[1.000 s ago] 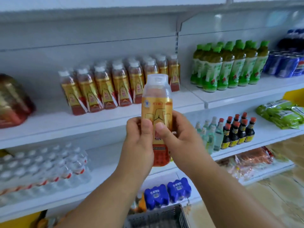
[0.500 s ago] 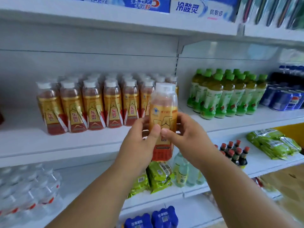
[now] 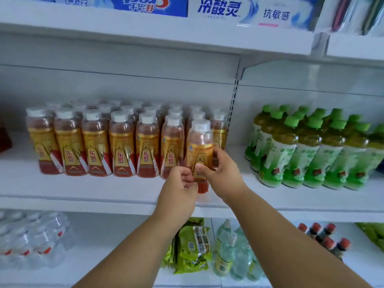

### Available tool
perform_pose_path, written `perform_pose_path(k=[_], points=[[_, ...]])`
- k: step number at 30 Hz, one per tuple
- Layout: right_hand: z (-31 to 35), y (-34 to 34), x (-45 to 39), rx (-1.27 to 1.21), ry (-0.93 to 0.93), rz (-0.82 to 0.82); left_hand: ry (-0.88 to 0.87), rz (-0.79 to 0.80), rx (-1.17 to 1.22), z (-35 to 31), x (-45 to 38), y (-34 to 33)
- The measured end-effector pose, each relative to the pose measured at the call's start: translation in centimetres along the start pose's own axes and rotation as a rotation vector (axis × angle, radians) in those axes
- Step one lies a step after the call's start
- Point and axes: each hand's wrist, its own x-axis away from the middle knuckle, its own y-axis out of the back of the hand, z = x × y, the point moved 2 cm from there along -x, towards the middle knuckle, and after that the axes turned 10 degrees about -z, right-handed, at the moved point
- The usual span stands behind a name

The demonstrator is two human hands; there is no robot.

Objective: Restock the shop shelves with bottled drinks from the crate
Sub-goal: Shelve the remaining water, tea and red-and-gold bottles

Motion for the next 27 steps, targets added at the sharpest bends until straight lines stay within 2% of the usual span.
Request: perform_pose_path(k=[5, 9, 11, 14, 27], points=[[-2.6, -0.3, -1.9, -0.048, -0.045, 0.011, 0.004, 0.047, -0.024, -0.1, -1.5, -2.5], [-3.6, -0.9, -3.3, 0.057, -0.081, 0.027, 0.028, 0.057, -0.015, -0.1, -2.9, -3.5], [-3.7, -1.3, -3.7, 0.123, -0.069, 0.007, 0.038, 0.040, -0.008, 0.1, -3.5, -3.6], [-3.7, -1.8, -4.4, 0.092, -0.050, 0.016, 0.045, 0.001, 0.004, 0.3, -4.4, -3.6], [-3.0, -2.9, -4.9, 0.151, -0.042, 0.011, 0.058, 0.009, 0.031, 1.1, -5.8, -3.7]])
